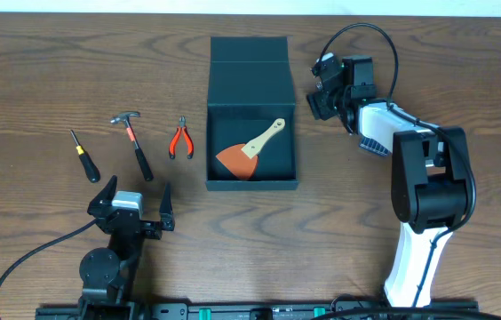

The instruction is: Pack container

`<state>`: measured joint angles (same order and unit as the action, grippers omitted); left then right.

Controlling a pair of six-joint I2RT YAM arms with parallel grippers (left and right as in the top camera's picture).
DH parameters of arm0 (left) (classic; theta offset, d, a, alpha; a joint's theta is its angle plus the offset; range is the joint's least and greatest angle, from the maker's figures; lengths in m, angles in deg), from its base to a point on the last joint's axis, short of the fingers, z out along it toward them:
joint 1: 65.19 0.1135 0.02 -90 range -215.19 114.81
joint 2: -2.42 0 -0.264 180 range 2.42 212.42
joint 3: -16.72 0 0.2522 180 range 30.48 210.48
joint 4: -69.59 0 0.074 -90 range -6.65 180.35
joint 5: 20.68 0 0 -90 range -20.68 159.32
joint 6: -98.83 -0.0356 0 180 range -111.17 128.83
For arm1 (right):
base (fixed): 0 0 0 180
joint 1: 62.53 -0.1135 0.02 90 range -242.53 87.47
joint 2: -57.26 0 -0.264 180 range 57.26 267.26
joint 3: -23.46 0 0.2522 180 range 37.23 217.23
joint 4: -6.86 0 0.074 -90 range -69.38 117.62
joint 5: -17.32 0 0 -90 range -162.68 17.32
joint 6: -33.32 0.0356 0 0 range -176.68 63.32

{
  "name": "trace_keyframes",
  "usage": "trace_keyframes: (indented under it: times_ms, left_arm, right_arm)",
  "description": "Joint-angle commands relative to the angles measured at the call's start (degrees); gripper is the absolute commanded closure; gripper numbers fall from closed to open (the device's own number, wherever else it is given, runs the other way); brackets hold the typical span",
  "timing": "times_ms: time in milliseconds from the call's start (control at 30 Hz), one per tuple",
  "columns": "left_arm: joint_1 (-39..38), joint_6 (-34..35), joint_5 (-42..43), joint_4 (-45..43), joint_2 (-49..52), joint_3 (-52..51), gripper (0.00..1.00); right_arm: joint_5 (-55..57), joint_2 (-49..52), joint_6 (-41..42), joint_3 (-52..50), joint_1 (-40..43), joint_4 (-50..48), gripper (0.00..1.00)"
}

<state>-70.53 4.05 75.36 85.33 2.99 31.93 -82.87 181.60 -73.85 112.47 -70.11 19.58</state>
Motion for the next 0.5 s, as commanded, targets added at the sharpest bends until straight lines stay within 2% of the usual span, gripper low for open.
trace_keyframes:
  times_ms: [0, 200, 467]
  left_arm:
    - [-0.04, -0.57, 1.22, 1.57, -0.35, -1.22, 0.02]
    - [-0.04, -0.57, 1.22, 1.57, -0.35, -1.22, 0.02]
    - [-0.04, -0.57, 1.22, 1.57, -0.35, -1.22, 0.02]
  right_arm:
    - [-1.33, 2.75, 0.92, 0.39, 0.46, 0.04, 0.32]
    - [-1.68, 3.30, 6.16, 0.39, 0.55, 0.20, 0.52]
    - [-1.66, 3.30, 8.59, 0.39, 0.55, 1.73, 0.65]
